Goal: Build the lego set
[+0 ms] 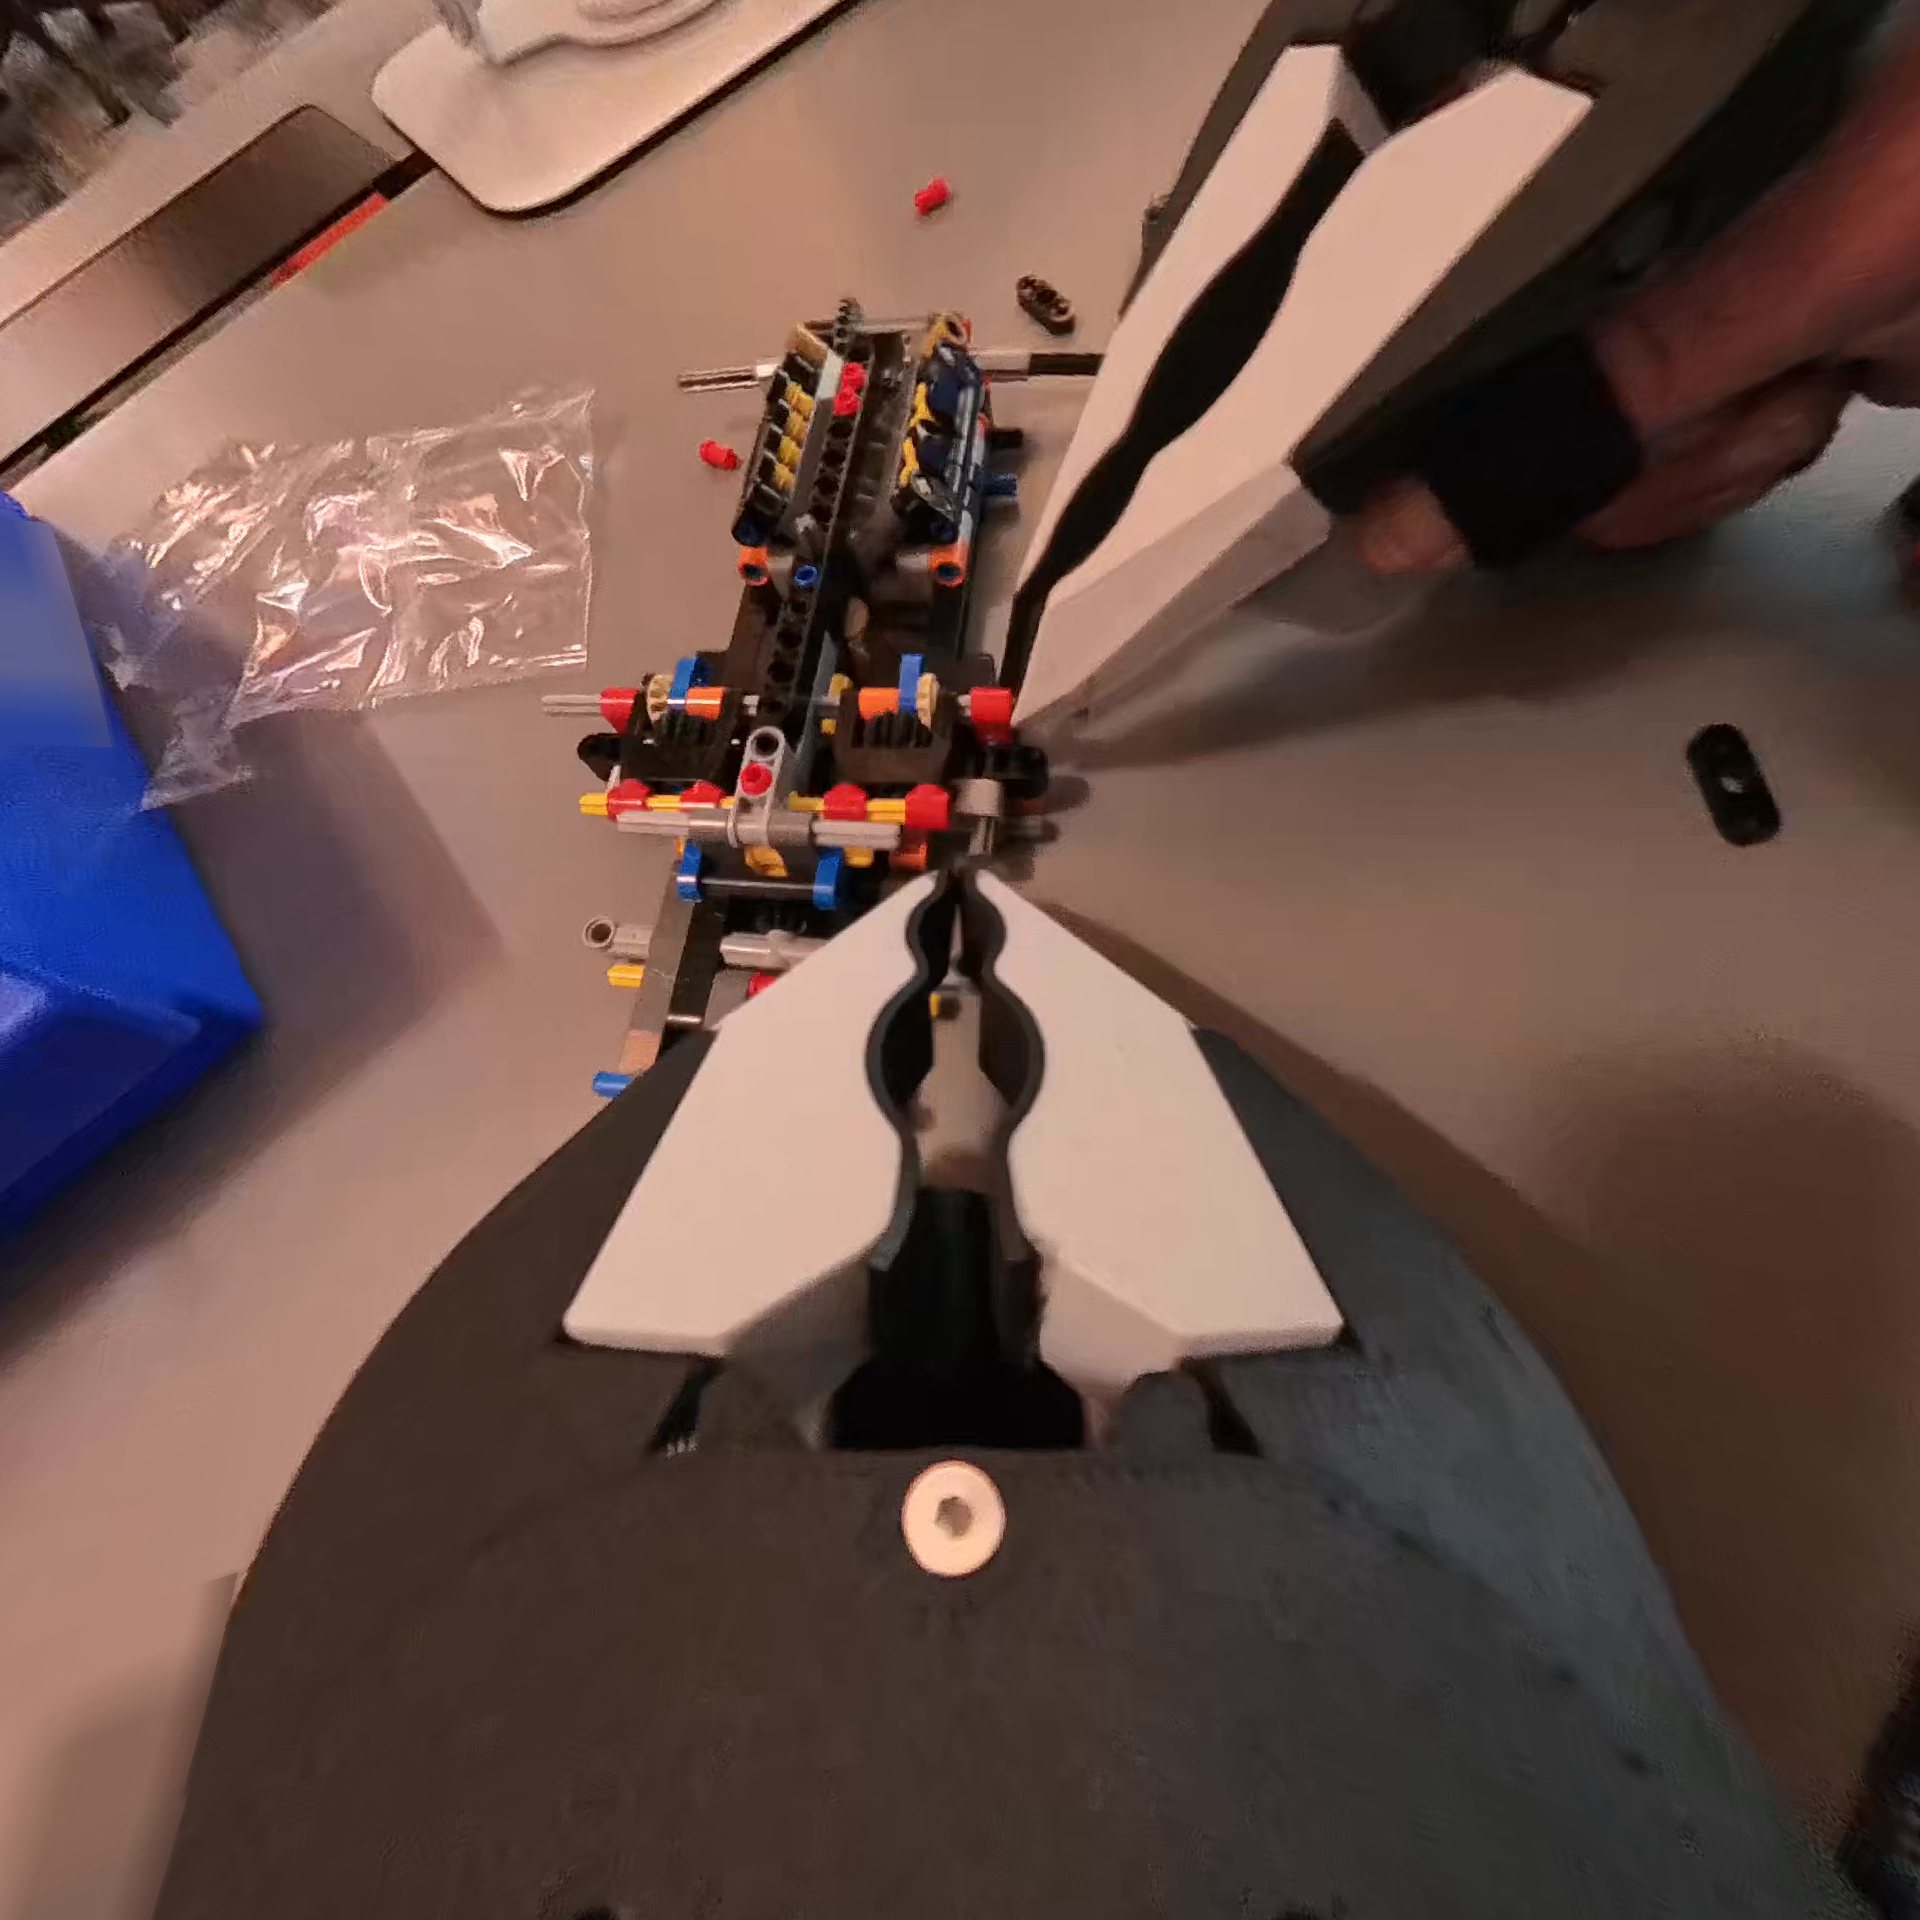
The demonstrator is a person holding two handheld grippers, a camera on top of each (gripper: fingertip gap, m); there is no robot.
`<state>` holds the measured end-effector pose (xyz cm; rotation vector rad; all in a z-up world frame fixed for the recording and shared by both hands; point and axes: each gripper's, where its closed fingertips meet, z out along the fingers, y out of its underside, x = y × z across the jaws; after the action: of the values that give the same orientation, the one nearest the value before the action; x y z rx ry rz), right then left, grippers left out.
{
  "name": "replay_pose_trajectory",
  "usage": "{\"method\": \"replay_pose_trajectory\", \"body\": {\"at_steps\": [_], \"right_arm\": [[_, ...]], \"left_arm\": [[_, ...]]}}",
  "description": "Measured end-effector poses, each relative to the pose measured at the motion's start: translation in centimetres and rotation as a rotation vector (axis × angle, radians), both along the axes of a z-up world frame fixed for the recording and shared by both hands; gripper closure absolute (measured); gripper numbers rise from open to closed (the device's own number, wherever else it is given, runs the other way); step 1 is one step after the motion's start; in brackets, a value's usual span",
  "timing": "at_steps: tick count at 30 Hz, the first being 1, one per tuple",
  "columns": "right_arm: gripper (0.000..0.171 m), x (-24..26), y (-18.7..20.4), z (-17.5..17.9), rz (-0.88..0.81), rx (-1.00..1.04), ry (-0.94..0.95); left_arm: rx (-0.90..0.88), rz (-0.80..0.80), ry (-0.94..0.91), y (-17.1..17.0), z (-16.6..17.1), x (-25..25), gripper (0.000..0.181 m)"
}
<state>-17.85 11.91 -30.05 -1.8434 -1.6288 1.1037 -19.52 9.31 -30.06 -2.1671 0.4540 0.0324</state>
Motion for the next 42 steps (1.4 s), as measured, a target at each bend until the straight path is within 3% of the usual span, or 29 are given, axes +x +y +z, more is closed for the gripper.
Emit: {"method": "replay_pose_trajectory", "body": {"at_steps": [4, 17, 42], "right_arm": [[0.167, 0.0, -0.4, 0.0, -0.013, 0.011, 0.002], [0.167, 0.0, -0.7, 0.0, 0.014, 0.099, 0.006], [0.167, -0.1, 0.2, -0.1, -0.051, -0.005, -0.001]], "left_arm": [[-0.073, 0.022, 0.091, -0.1, -1.5, -0.2, 0.181], [-0.092, 0.017, 0.135, 0.2, -1.6, 0.1, 0.181], [-0.086, 0.015, 0.204, 0.9, -1.5, 0.2, 0.181]]}}
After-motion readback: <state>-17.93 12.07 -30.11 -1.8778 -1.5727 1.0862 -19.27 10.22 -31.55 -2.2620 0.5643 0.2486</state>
